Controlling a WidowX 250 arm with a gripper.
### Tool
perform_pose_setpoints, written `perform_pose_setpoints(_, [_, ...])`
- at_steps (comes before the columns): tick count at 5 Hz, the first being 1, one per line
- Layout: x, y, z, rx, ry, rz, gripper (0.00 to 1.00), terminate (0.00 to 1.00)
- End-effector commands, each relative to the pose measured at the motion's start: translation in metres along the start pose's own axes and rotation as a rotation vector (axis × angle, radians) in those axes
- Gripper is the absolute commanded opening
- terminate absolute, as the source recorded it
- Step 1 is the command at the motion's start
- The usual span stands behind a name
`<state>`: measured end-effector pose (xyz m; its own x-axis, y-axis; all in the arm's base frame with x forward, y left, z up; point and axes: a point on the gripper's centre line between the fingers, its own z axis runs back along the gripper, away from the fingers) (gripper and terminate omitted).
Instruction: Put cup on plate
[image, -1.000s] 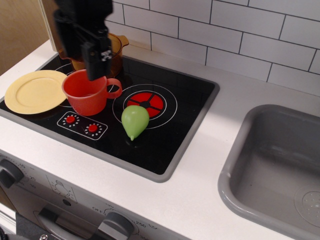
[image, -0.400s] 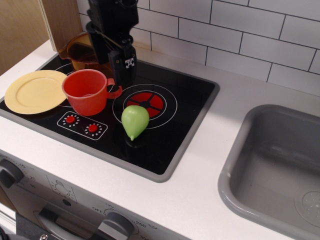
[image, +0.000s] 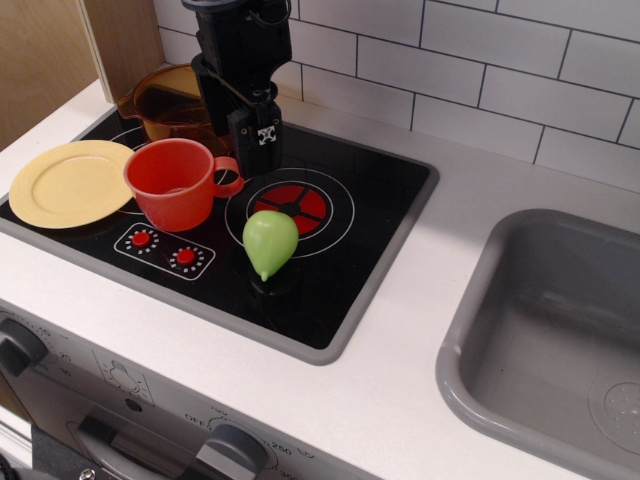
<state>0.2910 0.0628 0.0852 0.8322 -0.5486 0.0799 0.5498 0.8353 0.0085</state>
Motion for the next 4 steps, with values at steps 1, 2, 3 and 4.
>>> perform_pose_setpoints(1, [0.006, 0.005, 0.004, 0.016, -0.011, -0.022, 1.00, 0.00])
perform_pose_setpoints(2, [0.005, 0.004, -0.002, 0.024, 0.006, -0.042, 1.00, 0.00])
perform_pose_setpoints(3, [0.005, 0.005, -0.004, 0.023, 0.013, -0.044, 1.00, 0.00])
perform_pose_setpoints(4, [0.005, 0.006, -0.006, 0.073, 0.011, -0.035, 1.00, 0.00])
